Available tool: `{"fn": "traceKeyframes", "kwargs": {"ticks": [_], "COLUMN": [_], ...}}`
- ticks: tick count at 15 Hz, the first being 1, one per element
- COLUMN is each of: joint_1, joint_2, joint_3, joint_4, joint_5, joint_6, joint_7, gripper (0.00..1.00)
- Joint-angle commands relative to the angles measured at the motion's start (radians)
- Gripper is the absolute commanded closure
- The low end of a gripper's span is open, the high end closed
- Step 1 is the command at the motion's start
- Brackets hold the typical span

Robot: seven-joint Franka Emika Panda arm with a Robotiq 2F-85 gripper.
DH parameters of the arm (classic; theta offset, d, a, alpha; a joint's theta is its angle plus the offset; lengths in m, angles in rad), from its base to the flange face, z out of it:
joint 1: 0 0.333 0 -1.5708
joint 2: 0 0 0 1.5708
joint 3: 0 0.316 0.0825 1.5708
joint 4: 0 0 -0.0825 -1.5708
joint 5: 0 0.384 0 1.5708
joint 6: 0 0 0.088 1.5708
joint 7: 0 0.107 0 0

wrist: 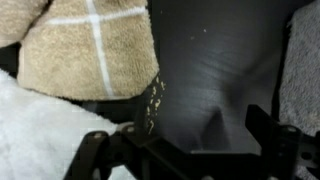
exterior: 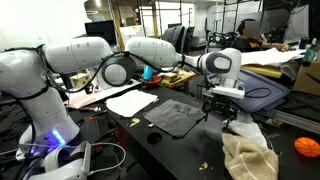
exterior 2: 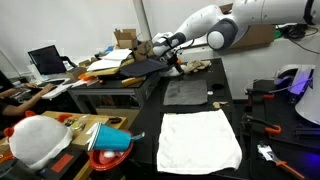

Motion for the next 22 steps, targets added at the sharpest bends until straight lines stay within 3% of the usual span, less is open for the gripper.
{"fn": "traceKeyframes", "kwargs": {"ticks": [1,5,11,13,22], "joint_1": [0.004,0.013,0.038,0.049,0.046], "joint_2": [-0.034,-0.052,0.016,0.005,0.018], "joint_3": [-0.053,-0.093,-0.103,-0.111,-0.182], "joint_4": [0.005,-0.017,0.007,-0.035,-0.072], "joint_5": [-0.024,-0.047,-0.047,-0.065,-0.161], "joint_6": [-0.090,-0.061,-0.007,0.017,0.003], "joint_7": [-0.024,0.032,0.319,0.412,0.645], "gripper": [0.00,0.00,0.00,0.00,0.00]}}
